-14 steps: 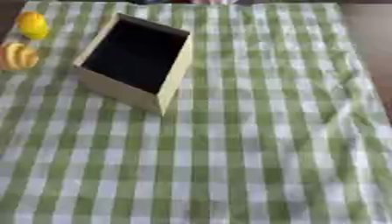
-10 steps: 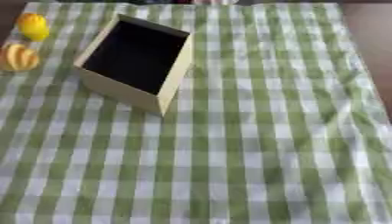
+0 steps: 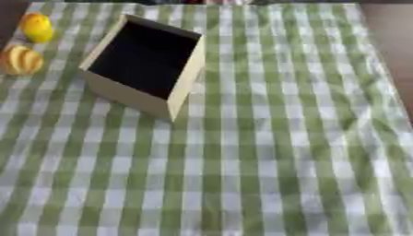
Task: Pick up objects on the table and place them in the box.
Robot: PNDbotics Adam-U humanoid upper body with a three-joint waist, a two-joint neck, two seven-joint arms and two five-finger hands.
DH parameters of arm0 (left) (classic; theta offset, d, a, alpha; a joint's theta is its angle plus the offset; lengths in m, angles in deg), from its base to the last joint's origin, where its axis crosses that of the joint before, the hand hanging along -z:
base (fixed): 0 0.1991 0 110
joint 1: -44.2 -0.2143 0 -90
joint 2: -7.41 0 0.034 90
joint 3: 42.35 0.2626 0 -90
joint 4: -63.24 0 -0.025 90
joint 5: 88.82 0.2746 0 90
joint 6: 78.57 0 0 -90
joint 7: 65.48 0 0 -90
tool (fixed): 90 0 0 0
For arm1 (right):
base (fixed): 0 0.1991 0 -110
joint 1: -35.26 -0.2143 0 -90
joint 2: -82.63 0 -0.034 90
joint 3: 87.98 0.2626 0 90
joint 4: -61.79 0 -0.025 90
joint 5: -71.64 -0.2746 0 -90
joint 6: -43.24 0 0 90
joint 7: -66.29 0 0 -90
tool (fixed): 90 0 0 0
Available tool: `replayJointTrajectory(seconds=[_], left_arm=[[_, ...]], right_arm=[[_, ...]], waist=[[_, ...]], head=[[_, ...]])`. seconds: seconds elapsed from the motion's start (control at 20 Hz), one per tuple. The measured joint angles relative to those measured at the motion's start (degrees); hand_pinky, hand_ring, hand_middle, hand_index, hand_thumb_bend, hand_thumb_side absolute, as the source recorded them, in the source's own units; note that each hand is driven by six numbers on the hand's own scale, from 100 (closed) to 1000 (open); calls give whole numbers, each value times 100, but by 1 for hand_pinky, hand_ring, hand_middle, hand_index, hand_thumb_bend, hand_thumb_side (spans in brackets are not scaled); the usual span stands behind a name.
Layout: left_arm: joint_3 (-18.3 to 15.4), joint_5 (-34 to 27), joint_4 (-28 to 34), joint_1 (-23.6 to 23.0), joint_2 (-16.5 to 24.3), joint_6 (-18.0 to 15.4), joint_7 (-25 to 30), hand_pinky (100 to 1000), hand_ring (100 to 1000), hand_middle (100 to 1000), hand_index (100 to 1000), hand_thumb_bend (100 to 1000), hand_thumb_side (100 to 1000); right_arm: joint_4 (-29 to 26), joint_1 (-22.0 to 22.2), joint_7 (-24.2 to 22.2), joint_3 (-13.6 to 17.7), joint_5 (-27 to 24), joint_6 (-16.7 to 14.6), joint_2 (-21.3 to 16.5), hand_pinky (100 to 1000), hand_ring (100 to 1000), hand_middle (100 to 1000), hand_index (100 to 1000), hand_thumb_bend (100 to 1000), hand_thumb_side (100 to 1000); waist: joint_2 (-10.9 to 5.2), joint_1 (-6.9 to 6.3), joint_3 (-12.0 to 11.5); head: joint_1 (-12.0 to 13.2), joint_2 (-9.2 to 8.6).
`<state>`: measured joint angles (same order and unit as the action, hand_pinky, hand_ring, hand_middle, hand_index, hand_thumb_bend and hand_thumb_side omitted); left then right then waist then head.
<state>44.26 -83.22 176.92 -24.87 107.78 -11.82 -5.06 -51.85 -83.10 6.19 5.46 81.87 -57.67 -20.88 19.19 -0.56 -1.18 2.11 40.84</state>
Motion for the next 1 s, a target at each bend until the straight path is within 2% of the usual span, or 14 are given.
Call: replayJointTrajectory(seconds=[0.15, 0.25, 0.45, 0.6, 0.75, 0.85, 0.9, 1.0], left_arm=[[-15, 23, 0, -25, 429, 444, 126, 691, 753, 781, 935, 369, 655], [-38, 78, 0, -26, 820, 968, 393, 692, 752, 781, 934, 353, 670], [-38, 190, -107, 86, 1623, 2228, 1363, 708, 762, 779, 926, 345, 672], [-1, 393, -582, 320, 2156, 2832, 2203, 729, 780, 786, 924, 349, 633], [92, 757, -1254, 636, 2525, 3042, 2999, 758, 806, 792, 915, 397, 541], [166, 1111, -1724, 861, 2683, 3054, 3497, 763, 812, 795, 915, 405, 526], [201, 1284, -1947, 962, 2729, 3030, 3728, 776, 824, 801, 911, 419, 428], [282, 1641, -2405, 1180, 2790, 2944, 4176, 788, 836, 807, 910, 434, 364]], right_arm=[[0, 17, -4, 0, 0, 4, -6, 870, 821, 792, 800, 132, 909], [0, 19, -9, 0, 0, 9, -23, 870, 821, 792, 800, 132, 909], [0, 38, -22, -4, 0, 22, -61, 870, 821, 792, 800, 132, 911], [0, 61, -30, -31, 0, 24, -93, 870, 821, 791, 799, 131, 912], [0, 65, -54, -37, 0, 31, -108, 870, 821, 790, 799, 131, 912], [0, 65, -64, -49, 0, 35, -110, 871, 821, 790, 799, 129, 903], [0, 65, -66, -55, -1, 35, -111, 871, 821, 790, 799, 131, 913], [0, 65, -76, -69, -5, 41, -111, 871, 821, 789, 799, 130, 914]], waist=[[0, -31, -2], [0, -51, -5], [0, -97, -5], [0, -115, 8], [0, -122, 20], [0, -140, 36], [0, -149, 40], [0, -158, 42]], head=[[0, 27], [1, 45], [5, 71], [11, 93], [22, 112], [30, 143], [31, 145], [34, 147]])
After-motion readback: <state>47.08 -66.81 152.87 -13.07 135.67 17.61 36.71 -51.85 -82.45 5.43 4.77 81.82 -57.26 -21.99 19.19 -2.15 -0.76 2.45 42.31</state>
